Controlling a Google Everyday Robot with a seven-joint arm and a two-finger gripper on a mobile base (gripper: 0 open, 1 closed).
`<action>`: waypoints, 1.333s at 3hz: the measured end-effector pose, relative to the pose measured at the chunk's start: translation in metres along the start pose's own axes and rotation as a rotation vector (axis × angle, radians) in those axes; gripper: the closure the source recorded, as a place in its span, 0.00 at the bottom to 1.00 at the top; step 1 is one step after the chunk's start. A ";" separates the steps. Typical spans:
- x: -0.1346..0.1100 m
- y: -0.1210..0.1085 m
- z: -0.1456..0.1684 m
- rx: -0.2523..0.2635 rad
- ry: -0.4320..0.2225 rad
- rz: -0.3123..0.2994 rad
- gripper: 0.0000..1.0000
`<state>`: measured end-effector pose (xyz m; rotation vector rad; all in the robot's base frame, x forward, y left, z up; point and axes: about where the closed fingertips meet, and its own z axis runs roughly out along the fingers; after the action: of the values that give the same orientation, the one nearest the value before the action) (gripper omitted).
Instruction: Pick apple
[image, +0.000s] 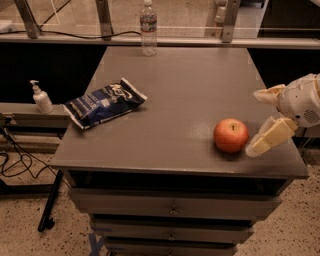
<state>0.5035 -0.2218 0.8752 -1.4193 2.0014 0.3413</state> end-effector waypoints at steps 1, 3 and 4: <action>0.014 -0.008 0.011 0.006 -0.014 0.042 0.00; 0.016 0.000 0.024 -0.095 -0.113 0.104 0.00; 0.009 0.013 0.031 -0.141 -0.161 0.102 0.00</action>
Offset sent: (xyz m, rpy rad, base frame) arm 0.0166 -0.0133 -0.0310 0.1659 0.0953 -0.0433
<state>0.5006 -0.2066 0.8439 -1.3306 1.9532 0.6333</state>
